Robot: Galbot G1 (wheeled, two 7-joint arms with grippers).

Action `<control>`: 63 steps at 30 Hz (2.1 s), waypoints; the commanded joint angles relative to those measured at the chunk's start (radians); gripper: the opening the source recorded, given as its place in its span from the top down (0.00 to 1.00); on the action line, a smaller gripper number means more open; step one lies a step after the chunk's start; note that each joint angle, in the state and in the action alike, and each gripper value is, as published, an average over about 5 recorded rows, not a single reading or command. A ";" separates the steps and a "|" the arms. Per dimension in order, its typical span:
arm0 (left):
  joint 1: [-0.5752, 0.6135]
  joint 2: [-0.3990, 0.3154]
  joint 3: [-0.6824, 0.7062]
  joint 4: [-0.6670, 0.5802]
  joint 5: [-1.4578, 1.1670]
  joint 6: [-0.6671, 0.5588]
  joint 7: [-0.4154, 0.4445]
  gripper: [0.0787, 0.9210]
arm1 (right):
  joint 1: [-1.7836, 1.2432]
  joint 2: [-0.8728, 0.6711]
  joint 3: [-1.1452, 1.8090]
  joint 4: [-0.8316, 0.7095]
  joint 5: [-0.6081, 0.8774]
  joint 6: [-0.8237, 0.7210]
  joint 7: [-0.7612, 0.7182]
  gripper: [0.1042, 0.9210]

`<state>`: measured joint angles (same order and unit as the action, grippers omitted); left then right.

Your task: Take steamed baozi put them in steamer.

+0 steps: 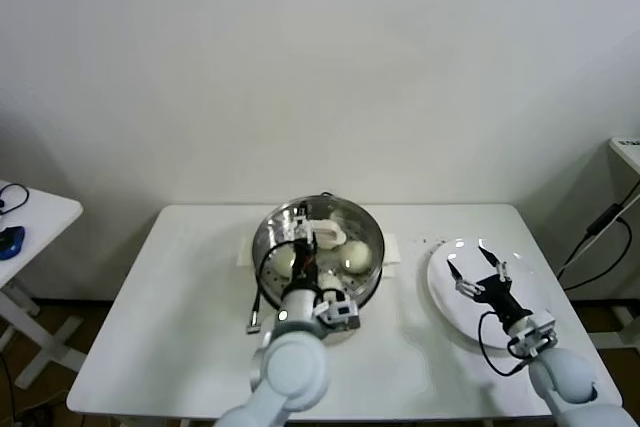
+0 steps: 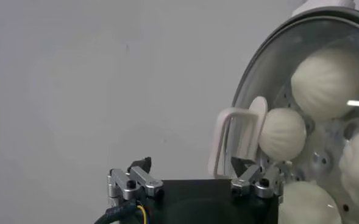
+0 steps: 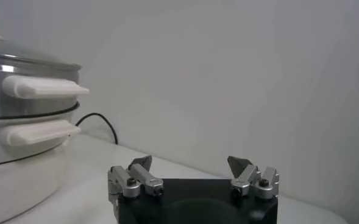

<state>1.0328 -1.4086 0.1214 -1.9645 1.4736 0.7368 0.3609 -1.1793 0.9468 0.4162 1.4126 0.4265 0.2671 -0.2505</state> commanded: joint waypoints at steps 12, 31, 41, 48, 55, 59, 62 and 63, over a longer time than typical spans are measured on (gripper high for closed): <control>0.420 0.219 -0.425 -0.256 -0.737 -0.421 -0.462 0.12 | 0.000 -0.006 -0.015 0.015 0.027 0.001 -0.005 0.12; 0.673 -0.038 -1.000 -0.022 -1.652 -0.995 -0.334 0.12 | -0.057 -0.005 -0.019 0.080 0.120 0.042 0.024 0.12; 0.653 -0.053 -0.993 0.073 -1.602 -1.024 -0.328 0.12 | -0.087 -0.003 -0.015 0.087 0.122 0.063 0.040 0.12; 0.648 -0.047 -0.975 0.078 -1.580 -1.004 -0.320 0.12 | -0.114 0.003 -0.014 0.110 0.123 0.083 0.052 0.12; 0.640 -0.045 -0.961 0.079 -1.569 -0.983 -0.310 0.12 | -0.144 0.011 -0.008 0.141 0.128 0.092 0.047 0.12; 0.640 -0.045 -0.956 0.072 -1.564 -0.978 -0.308 0.12 | -0.156 0.014 -0.003 0.154 0.132 0.092 0.042 0.12; 0.642 -0.045 -0.953 0.069 -1.560 -0.976 -0.307 0.12 | -0.163 0.015 0.001 0.157 0.135 0.093 0.040 0.12; 0.642 -0.045 -0.952 0.069 -1.559 -0.976 -0.306 0.12 | -0.165 0.016 0.002 0.157 0.135 0.094 0.040 0.12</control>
<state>1.6689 -1.4484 -0.8225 -1.9095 -0.0768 -0.2305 0.0466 -1.3216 0.9593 0.4127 1.5489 0.5556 0.3529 -0.2098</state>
